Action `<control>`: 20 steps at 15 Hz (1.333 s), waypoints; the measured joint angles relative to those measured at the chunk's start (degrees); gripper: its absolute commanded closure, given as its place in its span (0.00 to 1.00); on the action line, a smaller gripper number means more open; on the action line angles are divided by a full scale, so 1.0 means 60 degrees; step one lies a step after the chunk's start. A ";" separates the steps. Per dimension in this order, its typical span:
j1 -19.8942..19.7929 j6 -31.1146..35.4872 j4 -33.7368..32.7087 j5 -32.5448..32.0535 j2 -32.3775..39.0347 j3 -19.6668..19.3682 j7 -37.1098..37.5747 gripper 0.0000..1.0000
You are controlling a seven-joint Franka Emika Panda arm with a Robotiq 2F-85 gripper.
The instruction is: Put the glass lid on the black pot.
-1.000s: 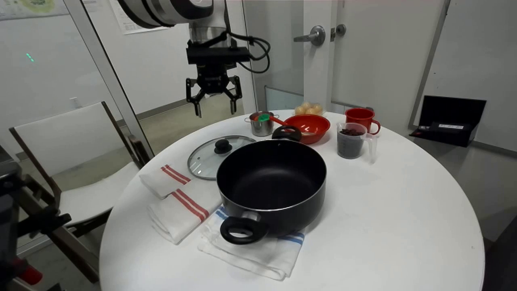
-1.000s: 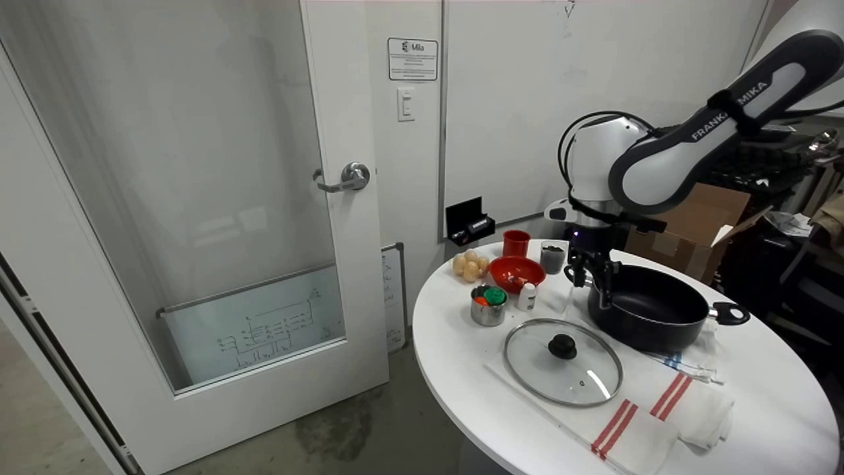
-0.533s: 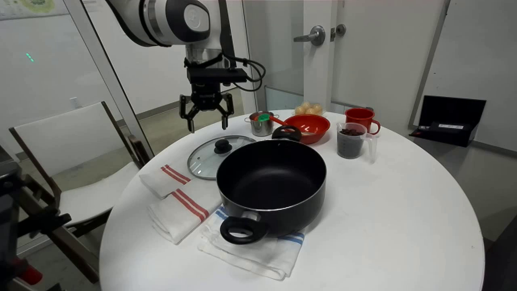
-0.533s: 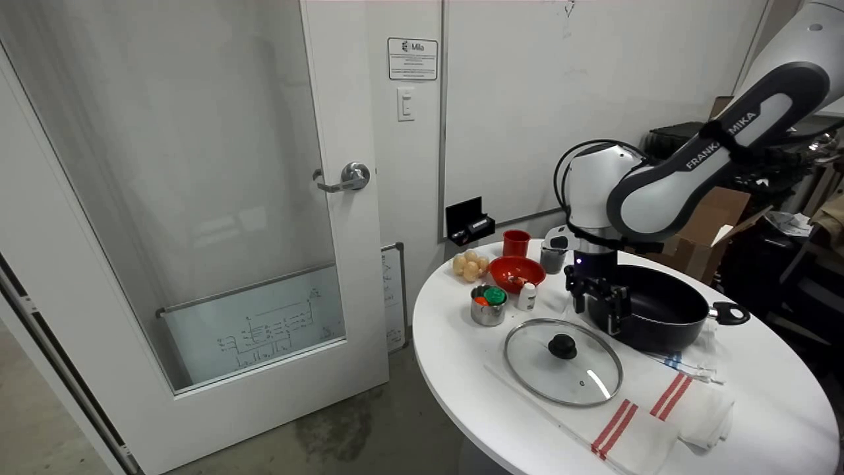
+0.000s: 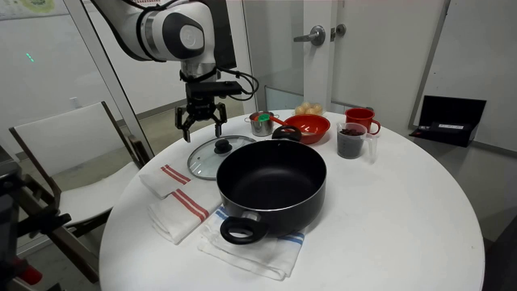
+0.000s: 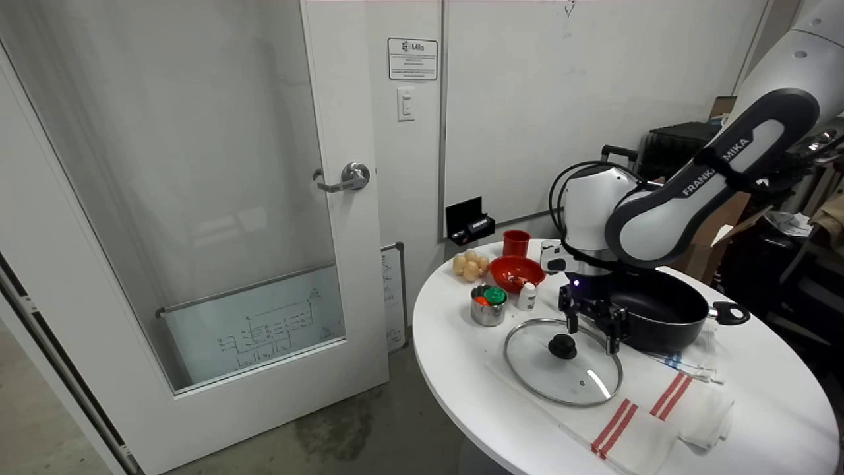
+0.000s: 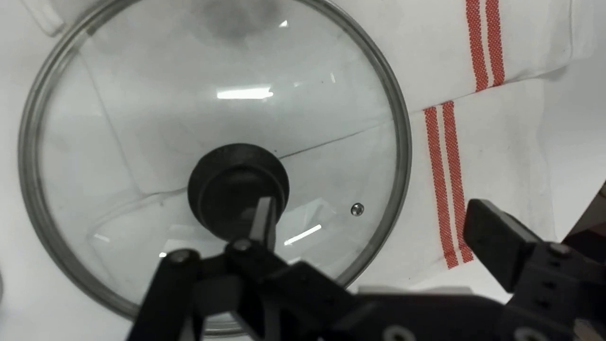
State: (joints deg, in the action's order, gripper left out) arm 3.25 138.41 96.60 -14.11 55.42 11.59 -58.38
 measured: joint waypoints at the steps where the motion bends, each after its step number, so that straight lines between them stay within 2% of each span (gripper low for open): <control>1: 0.0007 0.0107 -0.0015 -0.0006 0.0088 -0.0007 -0.0087 0.00; 8: 0.0129 0.0957 -0.0429 -0.0340 0.0698 -0.0119 -0.0613 0.00; 20: 0.0160 0.1068 -0.1132 -0.0363 0.1187 -0.0220 -0.1022 0.00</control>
State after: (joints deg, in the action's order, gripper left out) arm 4.21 144.82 89.80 -16.29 62.54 10.27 -64.51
